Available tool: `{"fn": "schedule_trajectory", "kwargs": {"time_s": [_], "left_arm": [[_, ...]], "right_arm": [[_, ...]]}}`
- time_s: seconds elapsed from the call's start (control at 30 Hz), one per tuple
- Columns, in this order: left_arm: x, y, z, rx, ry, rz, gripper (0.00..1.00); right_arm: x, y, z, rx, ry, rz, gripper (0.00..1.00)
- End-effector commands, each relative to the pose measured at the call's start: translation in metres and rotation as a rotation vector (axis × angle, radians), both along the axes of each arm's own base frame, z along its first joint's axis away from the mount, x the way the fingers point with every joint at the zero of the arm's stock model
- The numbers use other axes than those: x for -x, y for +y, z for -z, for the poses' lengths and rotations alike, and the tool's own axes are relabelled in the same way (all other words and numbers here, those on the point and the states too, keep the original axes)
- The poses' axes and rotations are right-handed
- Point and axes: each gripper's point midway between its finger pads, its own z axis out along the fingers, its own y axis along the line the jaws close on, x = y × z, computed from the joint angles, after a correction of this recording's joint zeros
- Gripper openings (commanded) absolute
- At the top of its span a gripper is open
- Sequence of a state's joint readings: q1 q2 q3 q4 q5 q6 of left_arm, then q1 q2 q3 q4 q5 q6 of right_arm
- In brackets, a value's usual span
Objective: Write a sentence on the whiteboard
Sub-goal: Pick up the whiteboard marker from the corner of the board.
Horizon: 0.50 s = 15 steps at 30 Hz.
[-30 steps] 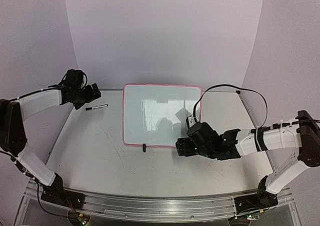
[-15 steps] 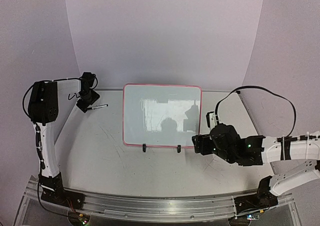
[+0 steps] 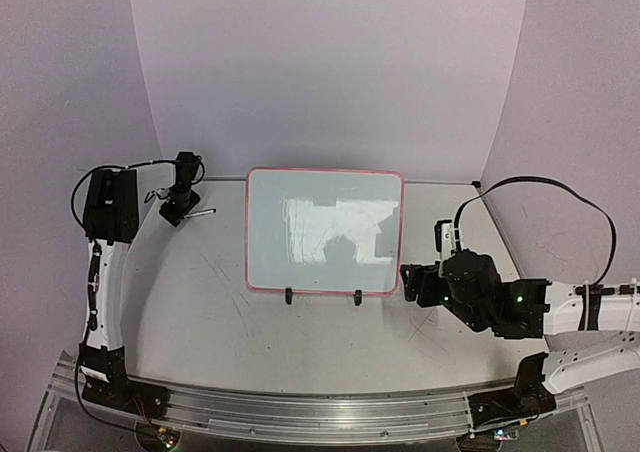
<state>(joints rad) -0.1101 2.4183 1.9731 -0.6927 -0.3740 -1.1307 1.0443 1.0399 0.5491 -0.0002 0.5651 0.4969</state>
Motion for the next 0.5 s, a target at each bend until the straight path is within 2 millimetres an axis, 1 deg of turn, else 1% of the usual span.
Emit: {"fn": "schedule_trajectory", "kwargs": {"time_s": [0.0, 0.13, 0.3, 0.33, 0.47], "left_arm": [[0.003, 0.019, -0.008, -0.119, 0.050, -0.034, 0.65], [0.008, 0.020, 0.002, -0.163, 0.110, -0.012, 0.61], [0.008, 0.021, 0.010, -0.189, 0.142, 0.010, 0.53], [0.008, 0.021, 0.011, -0.191, 0.145, 0.013, 0.50], [0.008, 0.021, 0.015, -0.192, 0.155, 0.027, 0.34]], "right_arm": [[-0.002, -0.004, -0.007, -0.007, -0.034, 0.026, 0.82], [-0.004, -0.002, -0.010, -0.014, -0.041, 0.028, 0.82], [-0.005, 0.003, -0.011, -0.016, -0.042, 0.019, 0.82], [-0.005, 0.003, -0.011, -0.019, -0.040, 0.018, 0.82], [-0.004, 0.001, -0.012, -0.033, -0.042, 0.020, 0.82]]}}
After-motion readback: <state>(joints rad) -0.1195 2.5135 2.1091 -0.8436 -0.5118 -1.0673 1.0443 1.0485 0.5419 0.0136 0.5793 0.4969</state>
